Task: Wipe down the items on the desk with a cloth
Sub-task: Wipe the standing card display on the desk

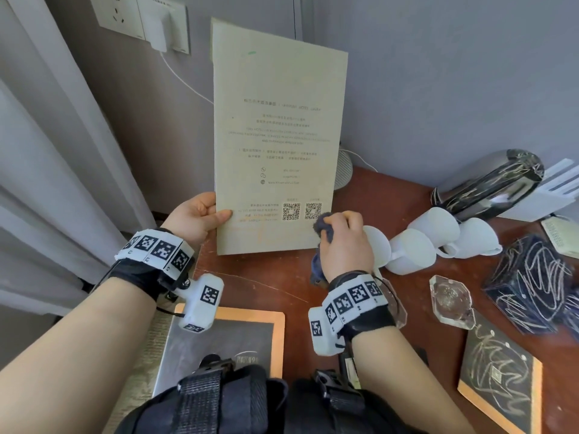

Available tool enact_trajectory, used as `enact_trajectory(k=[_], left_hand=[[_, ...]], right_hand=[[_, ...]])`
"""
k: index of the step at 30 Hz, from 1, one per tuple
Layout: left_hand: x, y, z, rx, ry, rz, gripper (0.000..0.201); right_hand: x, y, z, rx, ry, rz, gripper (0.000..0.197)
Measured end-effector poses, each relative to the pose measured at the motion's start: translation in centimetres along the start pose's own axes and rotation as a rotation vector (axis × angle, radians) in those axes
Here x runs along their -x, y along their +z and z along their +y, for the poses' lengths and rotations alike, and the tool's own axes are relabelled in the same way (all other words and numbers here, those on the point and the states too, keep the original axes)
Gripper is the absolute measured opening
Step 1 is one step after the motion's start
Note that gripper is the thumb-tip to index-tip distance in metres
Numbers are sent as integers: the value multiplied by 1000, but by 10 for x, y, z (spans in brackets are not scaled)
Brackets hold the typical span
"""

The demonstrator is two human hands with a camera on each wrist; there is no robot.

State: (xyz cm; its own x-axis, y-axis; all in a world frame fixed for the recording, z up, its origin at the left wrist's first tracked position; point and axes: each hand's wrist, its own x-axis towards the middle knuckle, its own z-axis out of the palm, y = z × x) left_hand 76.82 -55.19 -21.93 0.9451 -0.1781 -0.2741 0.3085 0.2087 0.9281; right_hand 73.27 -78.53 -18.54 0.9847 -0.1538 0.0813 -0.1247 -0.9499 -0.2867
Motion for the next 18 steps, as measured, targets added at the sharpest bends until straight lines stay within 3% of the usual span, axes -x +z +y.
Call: enact_trajectory(k=[4,10,15,18], left_hand=[[2,5,1,22,4,-7,26],[3,8,3,47,6,-18,26],[3,10,1,59,10,-20,27],[1,11,-2,56,6,5,26]], right_hand=[[6,2,0,43,42,-41,26],[24,14,-30,43,-289,-161,18],[-4,0,-5,-1,10,-6,23],[-1,0,-11,37,-54,-17,24]])
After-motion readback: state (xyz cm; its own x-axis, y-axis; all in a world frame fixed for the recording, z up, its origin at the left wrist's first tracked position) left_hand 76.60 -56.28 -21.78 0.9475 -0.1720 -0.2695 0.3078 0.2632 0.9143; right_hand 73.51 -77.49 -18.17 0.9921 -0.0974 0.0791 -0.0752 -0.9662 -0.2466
